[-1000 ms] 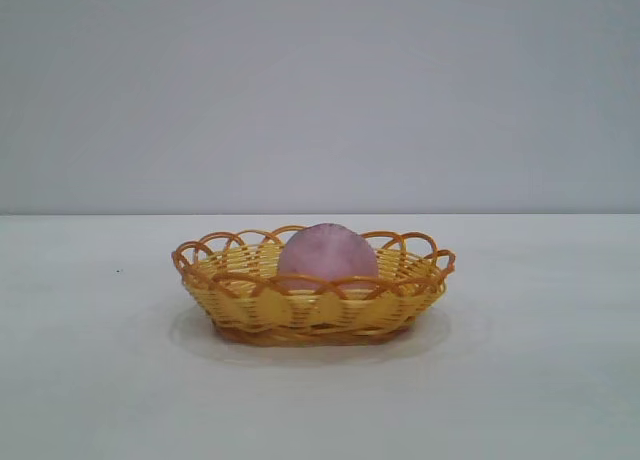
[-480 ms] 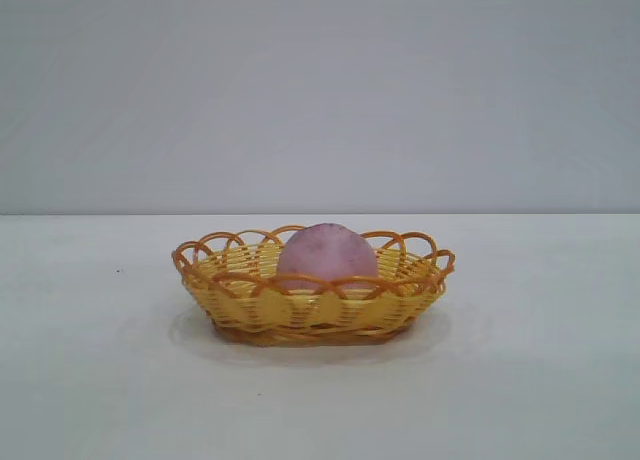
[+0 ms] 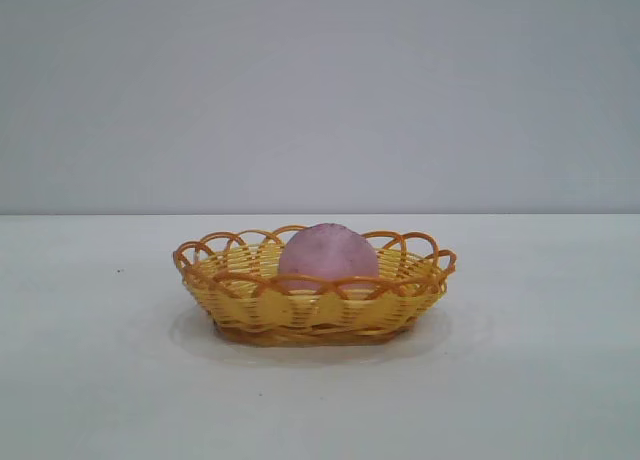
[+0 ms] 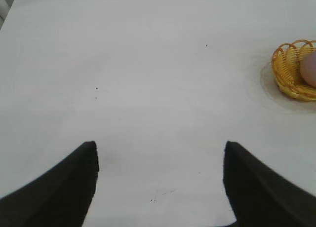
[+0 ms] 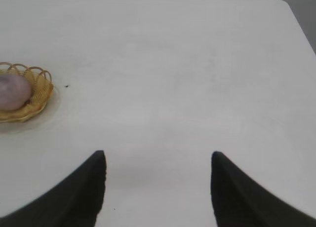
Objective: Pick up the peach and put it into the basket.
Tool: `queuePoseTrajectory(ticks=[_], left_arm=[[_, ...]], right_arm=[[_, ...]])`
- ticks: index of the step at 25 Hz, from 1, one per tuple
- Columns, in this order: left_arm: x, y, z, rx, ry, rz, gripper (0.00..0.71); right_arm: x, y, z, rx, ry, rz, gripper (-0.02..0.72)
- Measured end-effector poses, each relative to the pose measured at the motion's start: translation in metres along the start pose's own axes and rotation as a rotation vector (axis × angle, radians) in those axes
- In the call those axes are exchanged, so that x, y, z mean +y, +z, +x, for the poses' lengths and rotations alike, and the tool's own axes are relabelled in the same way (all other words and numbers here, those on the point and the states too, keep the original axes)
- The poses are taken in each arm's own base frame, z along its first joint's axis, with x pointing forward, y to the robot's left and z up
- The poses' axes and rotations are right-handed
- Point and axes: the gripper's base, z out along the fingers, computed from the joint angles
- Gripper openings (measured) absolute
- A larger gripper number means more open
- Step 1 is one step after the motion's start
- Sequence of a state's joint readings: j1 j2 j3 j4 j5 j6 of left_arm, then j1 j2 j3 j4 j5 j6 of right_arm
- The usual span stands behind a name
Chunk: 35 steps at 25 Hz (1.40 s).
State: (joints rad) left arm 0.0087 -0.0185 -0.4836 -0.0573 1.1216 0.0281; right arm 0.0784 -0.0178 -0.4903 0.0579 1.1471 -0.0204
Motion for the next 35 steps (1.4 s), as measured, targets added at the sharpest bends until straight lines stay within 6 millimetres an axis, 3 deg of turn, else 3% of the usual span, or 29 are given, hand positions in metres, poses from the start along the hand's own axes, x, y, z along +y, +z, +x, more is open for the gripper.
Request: queuePoseTrajectory(ticks=[35], left_arm=[[0.0001, -0.0001, 0.0, 0.0, 0.007, 0.012, 0.471]], right_arm=[[-0.0001, 0.0, -0.0004, -0.004, -0.004, -0.008, 0.443]])
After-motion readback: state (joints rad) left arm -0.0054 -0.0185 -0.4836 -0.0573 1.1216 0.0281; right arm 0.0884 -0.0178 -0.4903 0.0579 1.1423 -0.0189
